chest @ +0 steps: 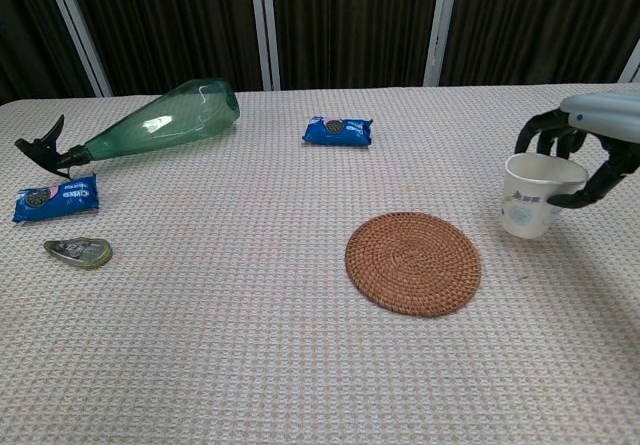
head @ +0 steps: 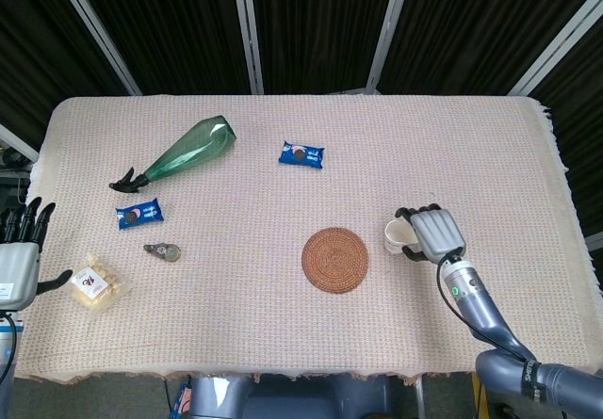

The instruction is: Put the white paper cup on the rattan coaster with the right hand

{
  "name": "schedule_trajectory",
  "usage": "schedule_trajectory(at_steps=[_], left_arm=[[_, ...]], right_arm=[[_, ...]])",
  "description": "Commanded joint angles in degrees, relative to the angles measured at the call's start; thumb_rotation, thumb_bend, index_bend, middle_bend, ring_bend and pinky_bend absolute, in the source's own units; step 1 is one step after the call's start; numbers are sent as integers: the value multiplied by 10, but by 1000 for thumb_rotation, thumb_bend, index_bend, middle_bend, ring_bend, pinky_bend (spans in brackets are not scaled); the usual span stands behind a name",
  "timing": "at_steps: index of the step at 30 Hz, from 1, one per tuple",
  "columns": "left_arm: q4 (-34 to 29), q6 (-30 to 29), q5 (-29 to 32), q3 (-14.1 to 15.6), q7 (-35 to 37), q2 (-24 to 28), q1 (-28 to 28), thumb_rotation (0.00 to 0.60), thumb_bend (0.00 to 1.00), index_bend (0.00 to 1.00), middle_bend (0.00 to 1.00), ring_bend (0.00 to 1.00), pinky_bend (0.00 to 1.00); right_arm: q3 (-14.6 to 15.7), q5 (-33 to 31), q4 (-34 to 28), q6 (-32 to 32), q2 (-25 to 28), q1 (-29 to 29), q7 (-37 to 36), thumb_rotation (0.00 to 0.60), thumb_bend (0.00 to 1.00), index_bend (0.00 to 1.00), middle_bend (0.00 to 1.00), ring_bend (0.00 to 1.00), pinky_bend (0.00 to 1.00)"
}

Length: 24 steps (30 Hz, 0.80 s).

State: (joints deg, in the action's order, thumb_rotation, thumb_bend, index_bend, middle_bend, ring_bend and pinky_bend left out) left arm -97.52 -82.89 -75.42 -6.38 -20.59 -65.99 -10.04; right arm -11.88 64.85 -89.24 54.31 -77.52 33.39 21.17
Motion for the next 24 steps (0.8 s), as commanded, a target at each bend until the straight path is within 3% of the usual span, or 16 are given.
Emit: schedule_trajectory(at_steps=[1,7,11,22,24], left_arm=[[0,1,1,1,0,0,0,600,0,0,0,0,0],[-1,2,3,0,4,3,1,600,0,0,0,0,0],[-1,2,5,0,12,7,3,600,0,0,0,0,0],[-4,4,5,1,26,15,5,600,0,0,0,0,0],[-4,5,5,1,26,16,5,600,0,0,0,0,0]], right_arm=[[-5,40,-55,14,18,10,-6,600,208,291,407,371,293],[-9,48,-94,-6,10,37,5,600,210,291,406,371,293],[-3,37,-78,-8,-21,55,50,600,213,295,406,371,293],[12,-11,-34,-5,-88,72,86,600,223,297,408,371,293],[13,-14,-33,-3,-92,72,87,600,187,249,381,345,293]])
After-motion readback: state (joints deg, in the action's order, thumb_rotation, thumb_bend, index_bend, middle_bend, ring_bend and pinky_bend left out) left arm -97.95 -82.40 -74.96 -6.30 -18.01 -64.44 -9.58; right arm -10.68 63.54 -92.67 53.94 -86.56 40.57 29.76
